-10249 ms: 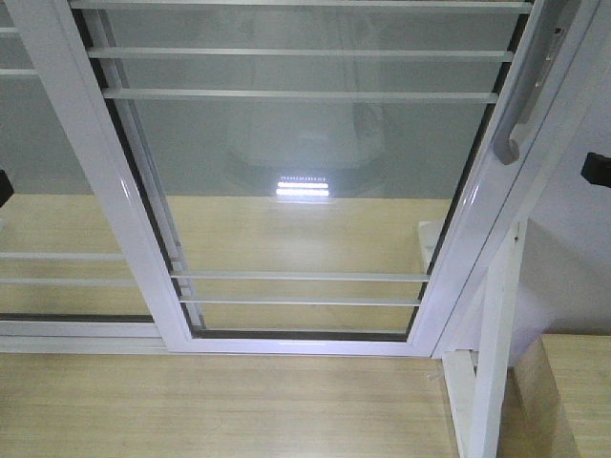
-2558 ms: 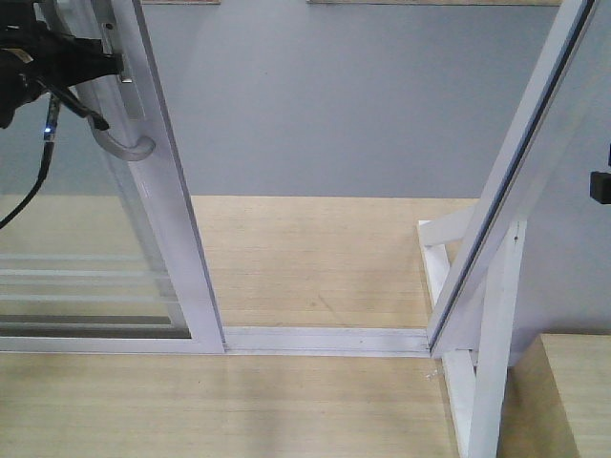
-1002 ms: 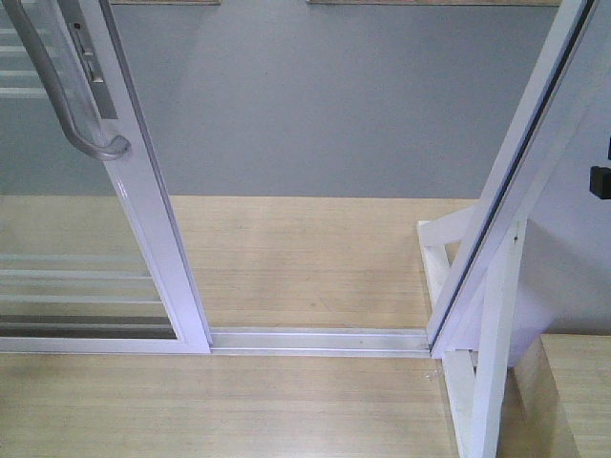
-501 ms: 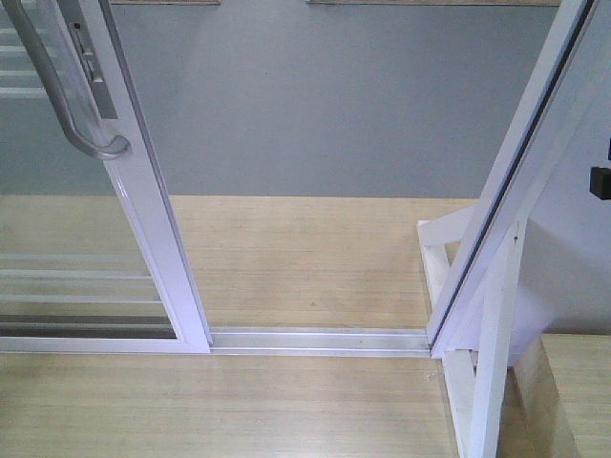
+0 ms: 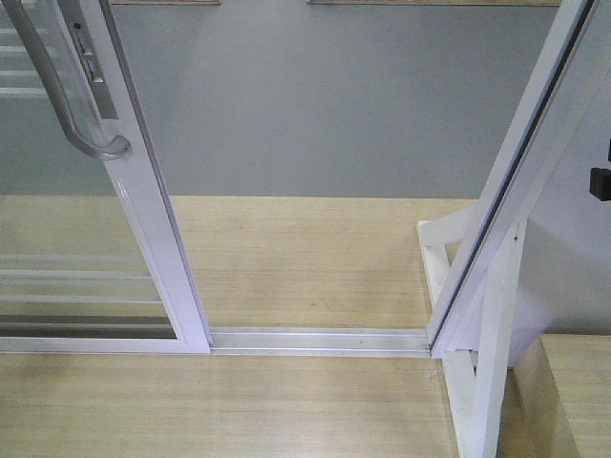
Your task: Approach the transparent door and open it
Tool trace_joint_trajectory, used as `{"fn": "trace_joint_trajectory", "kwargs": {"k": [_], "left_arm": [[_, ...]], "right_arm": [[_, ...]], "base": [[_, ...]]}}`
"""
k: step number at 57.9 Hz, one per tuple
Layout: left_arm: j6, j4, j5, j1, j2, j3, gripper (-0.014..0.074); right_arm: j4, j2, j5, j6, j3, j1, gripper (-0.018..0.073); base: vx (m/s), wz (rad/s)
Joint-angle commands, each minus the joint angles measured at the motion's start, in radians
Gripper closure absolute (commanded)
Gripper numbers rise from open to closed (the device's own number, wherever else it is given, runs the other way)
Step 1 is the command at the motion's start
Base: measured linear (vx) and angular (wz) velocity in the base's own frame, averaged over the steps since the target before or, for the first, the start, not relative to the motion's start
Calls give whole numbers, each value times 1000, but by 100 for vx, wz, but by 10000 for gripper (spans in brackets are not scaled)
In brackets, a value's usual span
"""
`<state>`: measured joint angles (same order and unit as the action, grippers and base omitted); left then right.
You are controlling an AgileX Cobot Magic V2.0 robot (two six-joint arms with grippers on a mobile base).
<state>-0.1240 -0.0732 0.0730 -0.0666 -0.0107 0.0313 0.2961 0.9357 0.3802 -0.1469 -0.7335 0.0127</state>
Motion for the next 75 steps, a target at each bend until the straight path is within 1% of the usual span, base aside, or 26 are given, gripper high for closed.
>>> {"fn": "trace_joint_trajectory", "kwargs": {"k": [1, 20, 25, 30, 34, 39, 41, 45, 48, 54, 65, 68, 71, 75], "left_arm": [[10, -11, -79, -5, -15, 15, 602], [9, -11, -73, -3, -15, 15, 602], [9, -11, -73, -3, -15, 15, 602], [9, -11, -73, -3, -15, 15, 602], [9, -11, -73, -3, -15, 15, 602], [9, -11, -73, -3, -15, 15, 602], [9, -11, -73, -3, -15, 15, 602], [9, -11, -73, -3, -15, 15, 602], [9, -11, -73, -3, -15, 15, 602], [9, -11, -73, -3, -15, 15, 602], [9, -11, -73, -3, -15, 15, 602], [9, -11, -73, -3, -15, 15, 602], [9, -11, -73, -3, -15, 15, 602], [9, -11, -73, -3, -15, 15, 602]], "right_arm": [[8, -15, -72, 4, -31, -5, 143], [9, -15, -80, 4, -22, -5, 143], [38, -20, -88, 10, 7, -5, 155], [19, -69, -110, 10, 75, -5, 191], [-1, -121, -187, 10, 157, -5, 243], [0, -221, -317, 10, 274, -5, 345], [0, -257, -346, 10, 305, -5, 382], [-6, -359, -401, 10, 388, -5, 497], [-21, -423, -413, 11, 436, -5, 576], [-81, -548, -412, 43, 535, -5, 571], [-258, -762, -422, 178, 696, -5, 568], [-283, -829, -426, 193, 735, -5, 566], [-284, -891, -432, 189, 769, -5, 566], [-280, -972, -355, 186, 767, -8, 565]], "base": [[0, 0], [0, 0], [0, 0], [0, 0], [0, 0], [0, 0], [0, 0], [0, 0], [0, 0], [0, 0], [0, 0], [0, 0], [0, 0], [0, 0]]}}
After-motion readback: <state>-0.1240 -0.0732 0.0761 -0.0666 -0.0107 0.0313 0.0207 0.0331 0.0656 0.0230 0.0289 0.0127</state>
